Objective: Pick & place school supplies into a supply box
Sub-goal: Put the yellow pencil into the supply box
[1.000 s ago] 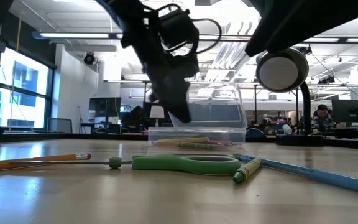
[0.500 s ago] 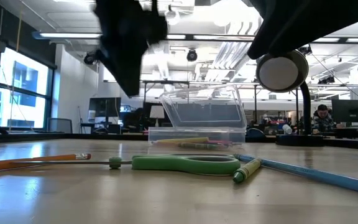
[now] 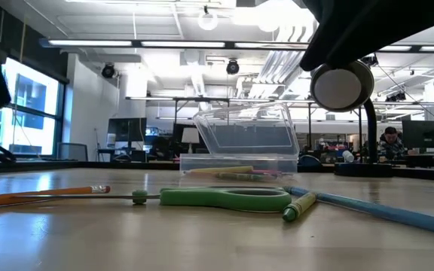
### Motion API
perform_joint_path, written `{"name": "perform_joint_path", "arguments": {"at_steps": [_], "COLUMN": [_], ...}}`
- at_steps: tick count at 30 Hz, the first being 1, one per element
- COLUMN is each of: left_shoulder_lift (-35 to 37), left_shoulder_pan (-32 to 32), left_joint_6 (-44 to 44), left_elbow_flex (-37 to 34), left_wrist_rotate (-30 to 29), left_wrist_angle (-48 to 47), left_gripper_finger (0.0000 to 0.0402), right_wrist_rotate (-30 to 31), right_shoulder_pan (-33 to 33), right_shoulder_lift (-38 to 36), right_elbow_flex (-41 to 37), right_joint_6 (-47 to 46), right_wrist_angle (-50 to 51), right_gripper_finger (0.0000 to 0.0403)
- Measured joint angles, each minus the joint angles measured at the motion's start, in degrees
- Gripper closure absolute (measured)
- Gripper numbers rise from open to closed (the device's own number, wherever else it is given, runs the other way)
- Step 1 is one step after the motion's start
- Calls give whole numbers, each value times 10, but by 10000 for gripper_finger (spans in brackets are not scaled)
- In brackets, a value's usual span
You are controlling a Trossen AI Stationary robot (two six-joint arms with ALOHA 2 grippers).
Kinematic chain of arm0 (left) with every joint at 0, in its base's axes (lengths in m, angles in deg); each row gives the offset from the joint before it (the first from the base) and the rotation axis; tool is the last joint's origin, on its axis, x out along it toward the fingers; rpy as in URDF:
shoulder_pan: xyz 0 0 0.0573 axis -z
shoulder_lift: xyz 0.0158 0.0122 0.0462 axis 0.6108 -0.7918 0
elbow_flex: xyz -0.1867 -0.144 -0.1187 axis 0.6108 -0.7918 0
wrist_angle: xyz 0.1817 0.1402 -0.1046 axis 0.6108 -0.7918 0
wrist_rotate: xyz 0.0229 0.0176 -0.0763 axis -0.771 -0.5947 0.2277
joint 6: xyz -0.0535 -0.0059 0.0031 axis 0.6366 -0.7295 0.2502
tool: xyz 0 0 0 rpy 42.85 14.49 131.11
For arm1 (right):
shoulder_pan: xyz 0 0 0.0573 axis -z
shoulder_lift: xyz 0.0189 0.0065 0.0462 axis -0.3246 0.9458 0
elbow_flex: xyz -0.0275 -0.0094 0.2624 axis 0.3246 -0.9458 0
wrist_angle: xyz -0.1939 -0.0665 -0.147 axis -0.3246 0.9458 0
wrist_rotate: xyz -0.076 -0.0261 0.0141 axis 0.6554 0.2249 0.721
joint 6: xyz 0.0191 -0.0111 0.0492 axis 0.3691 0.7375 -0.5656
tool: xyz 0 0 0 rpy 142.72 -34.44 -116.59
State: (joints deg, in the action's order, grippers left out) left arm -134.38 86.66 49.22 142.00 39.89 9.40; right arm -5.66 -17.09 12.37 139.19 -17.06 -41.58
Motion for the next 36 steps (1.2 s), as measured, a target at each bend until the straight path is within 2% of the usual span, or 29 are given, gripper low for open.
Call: {"name": "perform_joint_path", "arguments": {"at_steps": [3, 7, 14, 22, 33, 36], "left_shoulder_lift": [-20, -55, -106, -117, -165, -174], "left_shoulder_pan": [33, 51, 46, 46, 48, 47], "left_joint_6": [43, 54, 57, 59, 121, 124], "left_elbow_flex": [0, 0, 1, 1, 5, 5], "left_wrist_rotate": [-32, -15, -16, -31, -48, -72], "left_wrist_angle": [5, 15, 67, 37, 25, 19], "left_gripper_finger": [307, 307, 307, 307, 307, 307], "right_wrist_rotate": [0, 1, 2, -8, -9, -8], "right_shoulder_pan": [0, 2, 9, 16, 16, 16], "right_shoulder_lift": [0, 0, 0, 0, 0, 0], "right_elbow_flex": [0, 0, 0, 0, 0, 0], "right_joint_6": [4, 6, 16, 17, 26, 27], "right_wrist_angle": [0, -3, -20, -23, -27, -31], "right_gripper_finger": [261, 261, 260, 261, 261, 260]}}
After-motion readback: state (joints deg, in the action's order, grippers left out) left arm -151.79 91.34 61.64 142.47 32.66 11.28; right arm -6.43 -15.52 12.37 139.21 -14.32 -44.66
